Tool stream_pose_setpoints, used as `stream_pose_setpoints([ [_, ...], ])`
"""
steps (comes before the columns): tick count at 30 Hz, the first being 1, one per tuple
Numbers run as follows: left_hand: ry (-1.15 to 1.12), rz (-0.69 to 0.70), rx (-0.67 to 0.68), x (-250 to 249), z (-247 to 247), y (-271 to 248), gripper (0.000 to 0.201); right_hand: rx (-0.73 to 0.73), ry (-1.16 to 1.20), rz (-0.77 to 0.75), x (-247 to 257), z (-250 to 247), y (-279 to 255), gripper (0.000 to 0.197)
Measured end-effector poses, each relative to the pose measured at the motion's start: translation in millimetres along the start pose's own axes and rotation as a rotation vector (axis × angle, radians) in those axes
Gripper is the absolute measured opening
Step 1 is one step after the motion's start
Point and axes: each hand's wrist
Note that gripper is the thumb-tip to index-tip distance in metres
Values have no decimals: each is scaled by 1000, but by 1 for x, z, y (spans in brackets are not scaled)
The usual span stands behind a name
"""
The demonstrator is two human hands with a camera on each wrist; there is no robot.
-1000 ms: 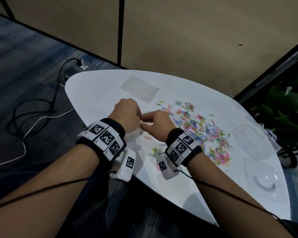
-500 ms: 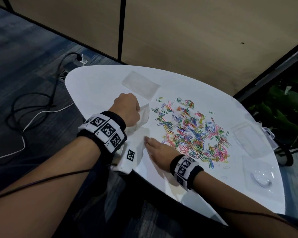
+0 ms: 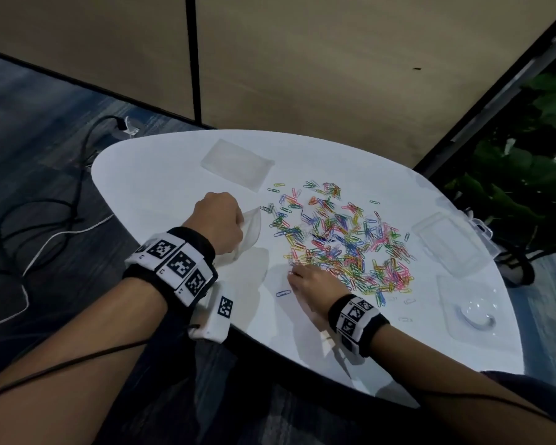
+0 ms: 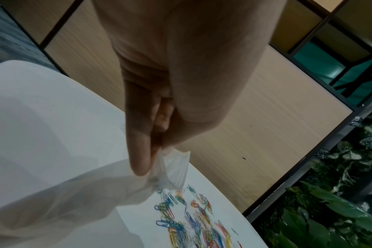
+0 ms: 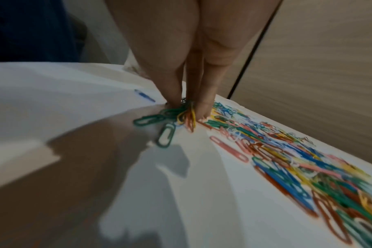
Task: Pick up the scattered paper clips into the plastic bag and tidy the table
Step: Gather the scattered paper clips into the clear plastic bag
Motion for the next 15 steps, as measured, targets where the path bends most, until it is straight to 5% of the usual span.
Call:
stream_pose_setpoints([
  [2,31,14,-2,-3,4,0,26,-51,138,144,-7,-9,4,15],
  [8,96,47,50,-15,15,0,27,-131,762,677,-43,-35,3,13],
  [11,129,58,66,-23,21,-1,33,-162,1007,745,-53,-49,1,16],
  [15,128,56,82,-38,28,-5,37,-379,1533,687,-46,-76,6,25],
])
Point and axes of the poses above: each hand's wrist, its own y-axis towards the middle knuckle, its own z-axis out of the palm, x = y × z, and after that the axes turned 6 degrees about -z, right-handed
